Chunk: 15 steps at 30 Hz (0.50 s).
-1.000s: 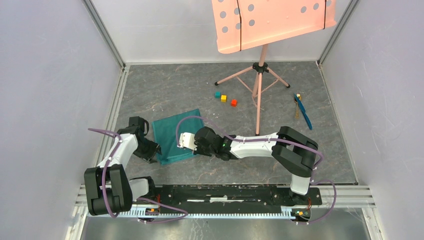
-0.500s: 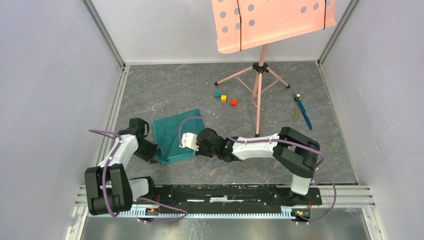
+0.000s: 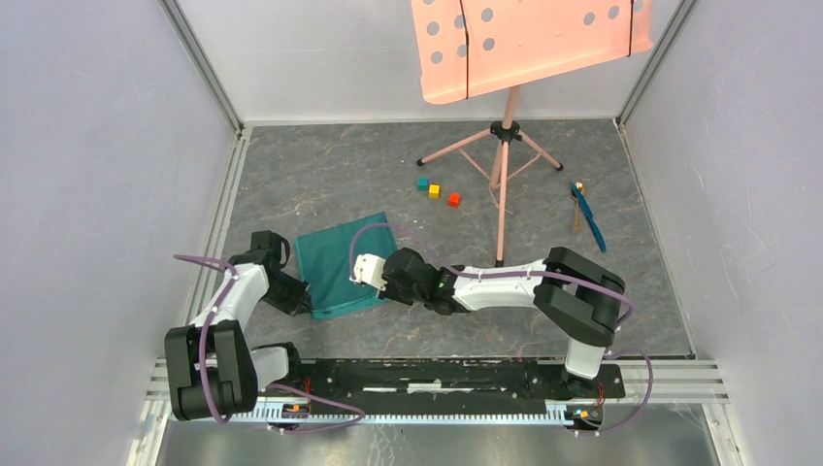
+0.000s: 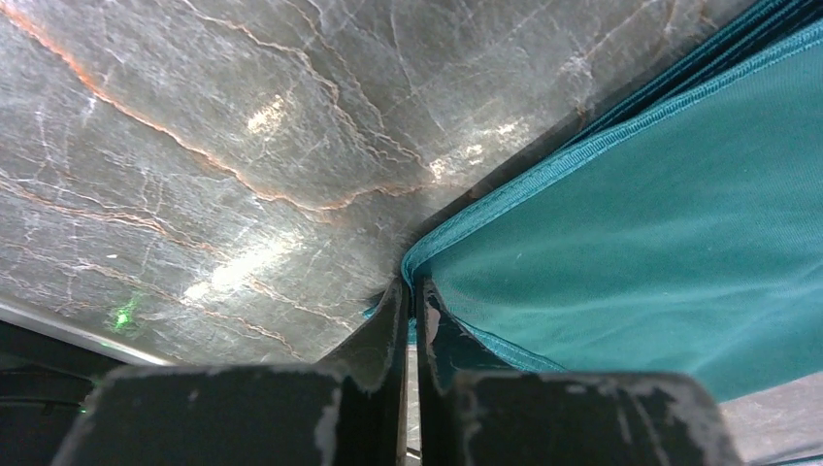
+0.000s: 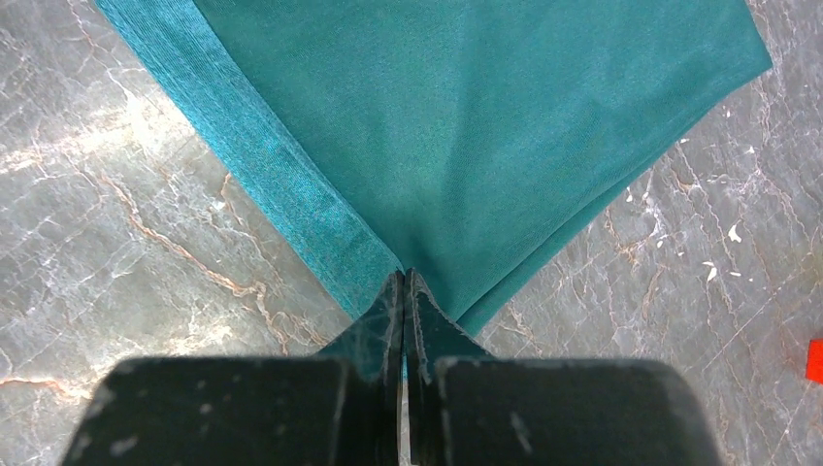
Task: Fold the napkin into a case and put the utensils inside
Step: Smooth out the lower triangle-folded napkin at the center of the board.
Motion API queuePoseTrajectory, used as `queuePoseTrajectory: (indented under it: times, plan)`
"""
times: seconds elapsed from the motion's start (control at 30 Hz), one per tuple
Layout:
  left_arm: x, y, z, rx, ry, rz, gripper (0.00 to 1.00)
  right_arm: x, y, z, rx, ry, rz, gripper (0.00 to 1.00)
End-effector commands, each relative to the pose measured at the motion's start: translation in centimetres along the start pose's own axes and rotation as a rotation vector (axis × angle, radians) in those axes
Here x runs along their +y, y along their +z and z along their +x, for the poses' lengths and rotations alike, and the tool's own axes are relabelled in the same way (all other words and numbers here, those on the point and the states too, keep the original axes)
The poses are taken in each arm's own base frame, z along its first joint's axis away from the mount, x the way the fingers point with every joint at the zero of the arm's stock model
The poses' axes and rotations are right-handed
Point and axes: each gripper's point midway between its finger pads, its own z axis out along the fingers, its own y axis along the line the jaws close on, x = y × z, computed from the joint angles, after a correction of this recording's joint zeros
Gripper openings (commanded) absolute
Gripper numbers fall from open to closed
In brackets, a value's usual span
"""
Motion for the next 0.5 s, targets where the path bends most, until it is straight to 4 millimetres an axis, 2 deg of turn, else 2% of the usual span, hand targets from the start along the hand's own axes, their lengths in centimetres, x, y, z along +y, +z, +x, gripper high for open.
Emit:
queuePoseTrajectory:
  times: [0.0, 0.23, 0.47]
  plan:
    - [-1.12, -1.01, -0.05, -0.003, -0.019, 0.063, 0.03, -0.95, -1.33, -1.99, -0.079, 0.075, 0.047, 0.0]
    - [-0.89, -1.9, 0.06, 0.0, 0.002, 0.053, 0.15, -1.06, -1.57, -1.4, -0.076, 0.093, 0.059, 0.0]
    - [-0.83, -2.0, 0.37, 0.014, 0.01, 0.059, 0.11, -1.32, -1.76, -1.67, -0.083, 0.098, 0.067, 0.0]
